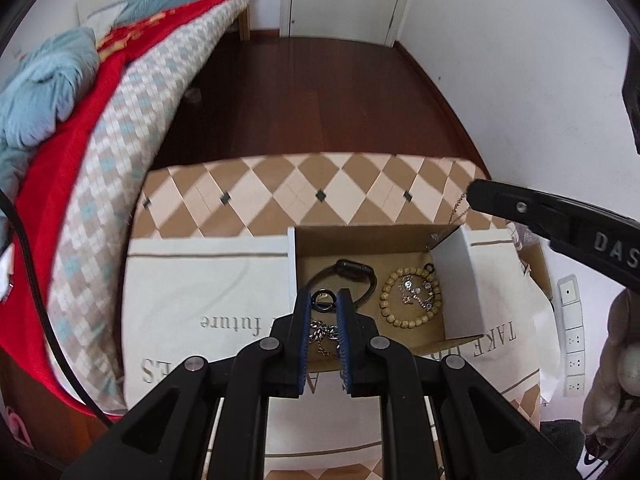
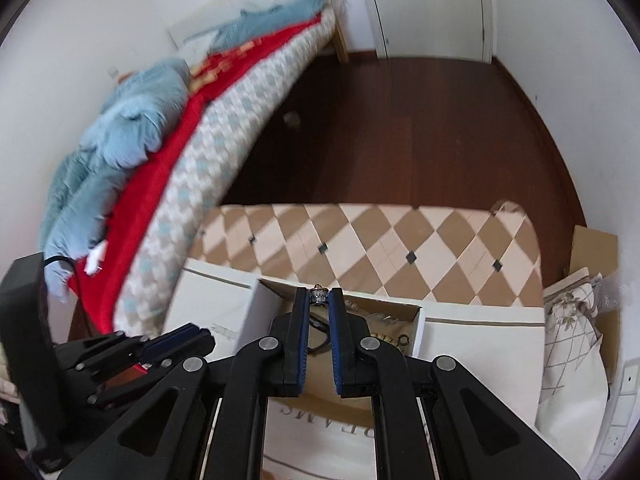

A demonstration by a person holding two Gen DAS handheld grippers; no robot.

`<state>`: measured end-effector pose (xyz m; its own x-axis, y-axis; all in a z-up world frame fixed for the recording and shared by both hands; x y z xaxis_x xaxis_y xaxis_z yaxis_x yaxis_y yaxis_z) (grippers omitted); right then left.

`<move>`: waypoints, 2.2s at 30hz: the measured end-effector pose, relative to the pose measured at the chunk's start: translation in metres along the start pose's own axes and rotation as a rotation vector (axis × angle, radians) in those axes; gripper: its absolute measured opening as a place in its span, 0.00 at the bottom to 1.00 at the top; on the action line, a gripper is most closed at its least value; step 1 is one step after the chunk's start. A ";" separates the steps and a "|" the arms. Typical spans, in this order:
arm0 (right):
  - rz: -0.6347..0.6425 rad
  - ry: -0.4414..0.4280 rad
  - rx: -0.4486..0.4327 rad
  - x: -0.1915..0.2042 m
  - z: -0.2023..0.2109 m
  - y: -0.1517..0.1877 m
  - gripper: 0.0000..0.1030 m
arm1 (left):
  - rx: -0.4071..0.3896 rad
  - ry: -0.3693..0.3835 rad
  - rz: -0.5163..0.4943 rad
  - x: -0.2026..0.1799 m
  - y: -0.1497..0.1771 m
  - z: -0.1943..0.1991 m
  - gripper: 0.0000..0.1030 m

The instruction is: Organize jewelry

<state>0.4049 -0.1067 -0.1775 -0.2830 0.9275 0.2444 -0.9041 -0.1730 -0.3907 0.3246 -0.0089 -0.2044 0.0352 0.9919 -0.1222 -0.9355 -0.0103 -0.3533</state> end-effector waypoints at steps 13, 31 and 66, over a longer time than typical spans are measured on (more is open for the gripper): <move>-0.056 0.009 0.118 -0.021 -0.043 -0.007 0.11 | 0.164 0.102 0.071 0.002 -0.001 -0.046 0.15; -0.088 0.298 0.110 -0.049 -0.018 0.067 1.00 | 0.038 -0.226 0.040 0.034 0.010 -0.017 0.98; -0.068 0.379 -0.250 0.045 0.226 0.177 1.00 | -0.249 -0.134 0.044 -0.018 0.122 0.214 0.98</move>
<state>0.1598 -0.1702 -0.0354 -0.0467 0.9978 -0.0471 -0.7983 -0.0656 -0.5987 0.1342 -0.0007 -0.0468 -0.0655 0.9976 -0.0244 -0.8193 -0.0677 -0.5693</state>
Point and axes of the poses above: each gripper's, at about its wrist camera, not at the fingertips, and z roughly against the way its jaws point, x to its left, y to its underside, the point moved 5 cm from there along -z, roughly the way its jaws point, and after that the axes turned 4 degrees about x, right-handed, at the moved point
